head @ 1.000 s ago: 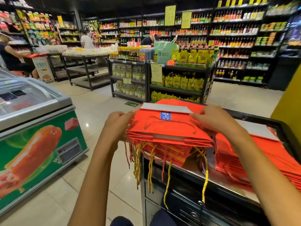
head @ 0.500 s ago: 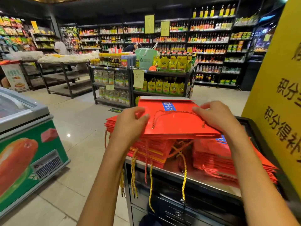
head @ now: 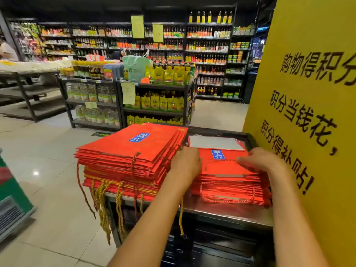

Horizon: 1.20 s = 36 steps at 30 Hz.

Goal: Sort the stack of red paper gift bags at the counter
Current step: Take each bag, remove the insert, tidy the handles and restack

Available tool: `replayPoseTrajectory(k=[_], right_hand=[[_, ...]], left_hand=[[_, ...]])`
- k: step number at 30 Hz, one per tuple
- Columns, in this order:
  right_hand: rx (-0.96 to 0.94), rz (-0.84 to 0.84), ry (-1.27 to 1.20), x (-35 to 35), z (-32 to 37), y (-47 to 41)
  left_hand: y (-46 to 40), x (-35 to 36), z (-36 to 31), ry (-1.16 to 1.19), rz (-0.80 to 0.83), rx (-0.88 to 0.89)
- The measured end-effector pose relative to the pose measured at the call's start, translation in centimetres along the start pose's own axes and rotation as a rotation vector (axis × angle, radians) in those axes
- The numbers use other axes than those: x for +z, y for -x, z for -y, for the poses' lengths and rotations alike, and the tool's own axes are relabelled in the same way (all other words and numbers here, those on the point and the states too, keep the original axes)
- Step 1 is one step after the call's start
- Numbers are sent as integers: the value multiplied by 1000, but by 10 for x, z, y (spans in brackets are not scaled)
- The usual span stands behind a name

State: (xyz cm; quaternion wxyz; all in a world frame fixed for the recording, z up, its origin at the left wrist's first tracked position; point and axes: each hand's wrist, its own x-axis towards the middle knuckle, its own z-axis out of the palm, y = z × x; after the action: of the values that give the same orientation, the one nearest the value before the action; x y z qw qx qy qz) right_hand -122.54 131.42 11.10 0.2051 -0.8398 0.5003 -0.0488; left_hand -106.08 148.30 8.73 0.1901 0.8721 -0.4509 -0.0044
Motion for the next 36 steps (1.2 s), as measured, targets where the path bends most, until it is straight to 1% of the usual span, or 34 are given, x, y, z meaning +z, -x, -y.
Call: replayPoseTrajectory(k=[1,3,4,5,6,8,9,12,14,19,20,21,23,24,26,28,30,32,34,36], right_hand=[[3,-30,-4,2,2,-3],[-45,-103,31,7,7,-19],[-89,-122,83,9,9,-27],[-113,-106,106,15,12,-36],[-112,-57,130,27,14,-42],[-125,75,171,50,16,-38],[-105,126,214,62,11,-35],[-12,137,228,80,1,-29],[14,151,211,77,3,-22],[-9,137,185,74,0,-37],[-22,125,178,74,-2,-43],[-28,107,172,68,1,-39],[-68,-7,215,50,18,-13],[-105,-106,258,43,26,-3],[-235,-277,275,33,43,10],[-433,-323,130,25,64,22],[-668,-259,-12,23,93,36],[-845,-132,-132,27,127,53],[-981,-4,-205,34,159,66],[-1095,113,-207,43,186,74]], left_hand=[[0,2,-2,-24,-38,1],[-2,5,-8,10,-111,32],[-4,9,-11,41,-101,57],[-6,16,-13,47,-49,76],[-8,26,-13,18,33,93],[-10,45,-10,-68,199,120],[-11,51,-7,-79,252,134],[-16,56,-5,11,281,174],[-16,54,-4,101,285,159],[-19,56,1,3,345,226],[-19,55,1,9,325,215],[-17,51,0,45,265,190],[-5,37,-7,121,74,146],[3,27,-9,151,-30,146],[21,1,-8,152,-227,185],[36,-26,3,92,-396,250],[51,-53,23,70,-497,256],[67,-78,51,53,-569,195],[80,-95,87,26,-599,66],[85,-105,128,-39,-549,-86]])
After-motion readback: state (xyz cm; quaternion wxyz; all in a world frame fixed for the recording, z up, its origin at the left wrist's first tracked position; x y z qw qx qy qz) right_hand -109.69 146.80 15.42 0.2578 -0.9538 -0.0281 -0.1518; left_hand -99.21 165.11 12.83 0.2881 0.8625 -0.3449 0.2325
